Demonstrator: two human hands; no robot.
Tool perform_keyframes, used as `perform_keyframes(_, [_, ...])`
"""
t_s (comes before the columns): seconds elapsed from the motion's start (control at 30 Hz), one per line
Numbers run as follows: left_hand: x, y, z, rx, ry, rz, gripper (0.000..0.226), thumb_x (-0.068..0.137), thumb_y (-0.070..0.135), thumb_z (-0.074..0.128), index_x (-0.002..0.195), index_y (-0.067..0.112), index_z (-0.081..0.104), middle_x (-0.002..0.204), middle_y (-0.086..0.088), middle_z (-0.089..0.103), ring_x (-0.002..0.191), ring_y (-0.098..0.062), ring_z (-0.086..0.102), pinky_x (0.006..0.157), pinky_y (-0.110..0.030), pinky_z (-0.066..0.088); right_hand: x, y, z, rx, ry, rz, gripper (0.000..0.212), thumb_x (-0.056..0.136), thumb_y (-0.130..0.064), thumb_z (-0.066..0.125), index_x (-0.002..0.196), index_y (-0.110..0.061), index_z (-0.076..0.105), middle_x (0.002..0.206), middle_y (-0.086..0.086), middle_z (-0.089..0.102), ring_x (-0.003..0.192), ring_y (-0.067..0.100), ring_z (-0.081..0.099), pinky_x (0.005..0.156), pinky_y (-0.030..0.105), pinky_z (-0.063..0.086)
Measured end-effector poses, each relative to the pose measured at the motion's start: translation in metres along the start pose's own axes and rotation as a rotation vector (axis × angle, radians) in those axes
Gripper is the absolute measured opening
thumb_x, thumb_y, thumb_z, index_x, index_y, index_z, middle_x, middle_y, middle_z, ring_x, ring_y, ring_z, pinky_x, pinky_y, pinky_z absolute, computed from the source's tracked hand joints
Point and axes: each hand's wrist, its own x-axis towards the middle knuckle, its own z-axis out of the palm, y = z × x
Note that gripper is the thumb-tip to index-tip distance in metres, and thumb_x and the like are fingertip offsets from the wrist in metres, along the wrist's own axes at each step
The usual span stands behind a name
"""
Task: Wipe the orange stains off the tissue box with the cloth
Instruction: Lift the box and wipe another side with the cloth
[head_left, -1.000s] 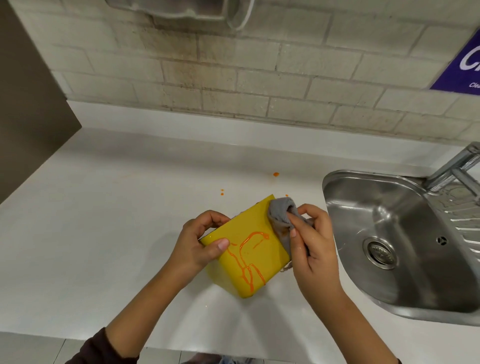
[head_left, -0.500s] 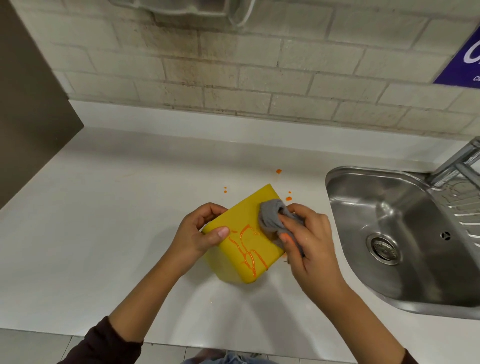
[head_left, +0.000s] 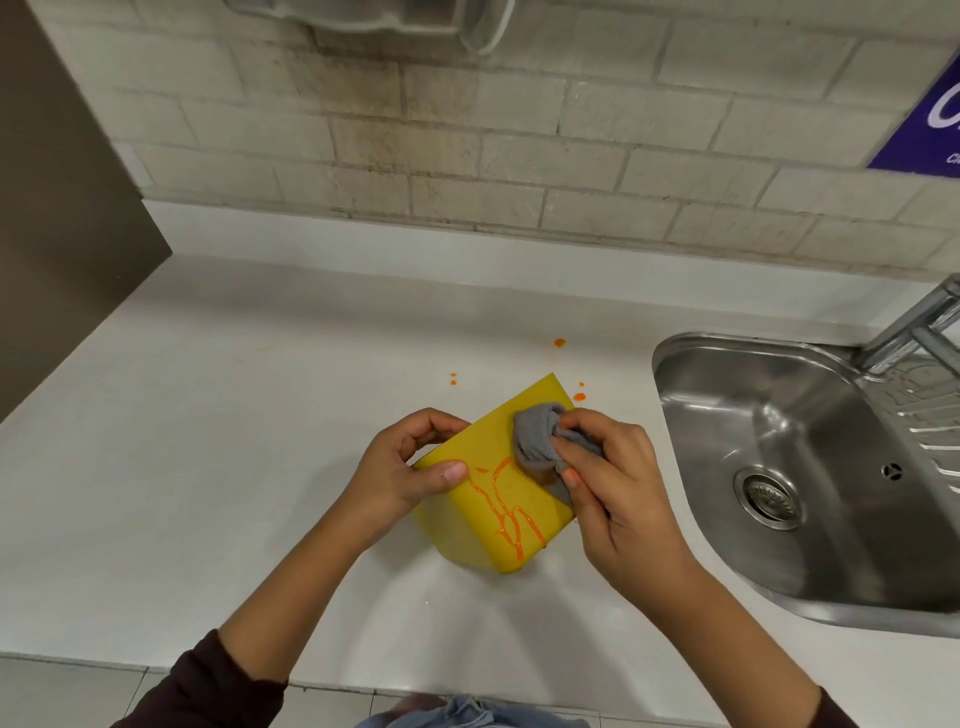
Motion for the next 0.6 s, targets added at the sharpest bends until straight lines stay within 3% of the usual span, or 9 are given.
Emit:
perform_keyframes(0.1, [0.002, 0.001, -0.002, 0.011, -0.016, -0.012, 0.078, 0.035, 0.075, 0.076, 0.091, 0.021, 0.064, 0.088, 0.008, 0.069, 0.087, -0.013, 0.062, 0.074, -0.026, 0.046, 0.002, 0.003, -0.003, -0.001, 0.098, 0.104, 0.029, 0.091, -0.012, 0.042, 0.108, 0.000, 0.064, 0.118, 0.005, 0.053, 0.108, 0.014, 0.044, 0.097, 0.017, 0.031])
perform_keyframes(0.27, [0.003, 0.005, -0.004, 0.052, -0.050, -0.021, 0.080, 0.032, 0.078, 0.074, 0.091, 0.024, 0.063, 0.087, 0.010, 0.068, 0.088, -0.012, 0.063, 0.074, -0.024, 0.046, 0.016, -0.016, 0.009, 0.016, 0.130, 0.215, 0.033, 0.091, -0.016, 0.040, 0.108, -0.002, 0.065, 0.117, 0.000, 0.052, 0.106, 0.010, 0.042, 0.095, 0.007, 0.026])
perform_keyframes(0.43, [0.003, 0.005, -0.004, 0.018, -0.045, -0.016, 0.062, 0.042, 0.051, 0.076, 0.091, 0.017, 0.062, 0.087, 0.001, 0.066, 0.083, -0.013, 0.061, 0.073, -0.025, 0.046, 0.004, -0.022, 0.009, 0.042, -0.020, 0.050, 0.029, 0.091, -0.012, 0.041, 0.113, -0.007, 0.060, 0.121, 0.006, 0.057, 0.106, 0.015, 0.045, 0.098, 0.014, 0.030])
perform_keyframes(0.6, [0.002, 0.005, -0.005, 0.047, -0.055, -0.034, 0.081, 0.030, 0.078, 0.074, 0.091, 0.025, 0.063, 0.084, 0.014, 0.069, 0.085, -0.008, 0.062, 0.071, -0.018, 0.046, 0.006, -0.007, -0.004, 0.002, 0.072, 0.150, 0.029, 0.090, -0.009, 0.042, 0.101, 0.002, 0.066, 0.112, 0.003, 0.057, 0.103, 0.020, 0.048, 0.096, 0.012, 0.029])
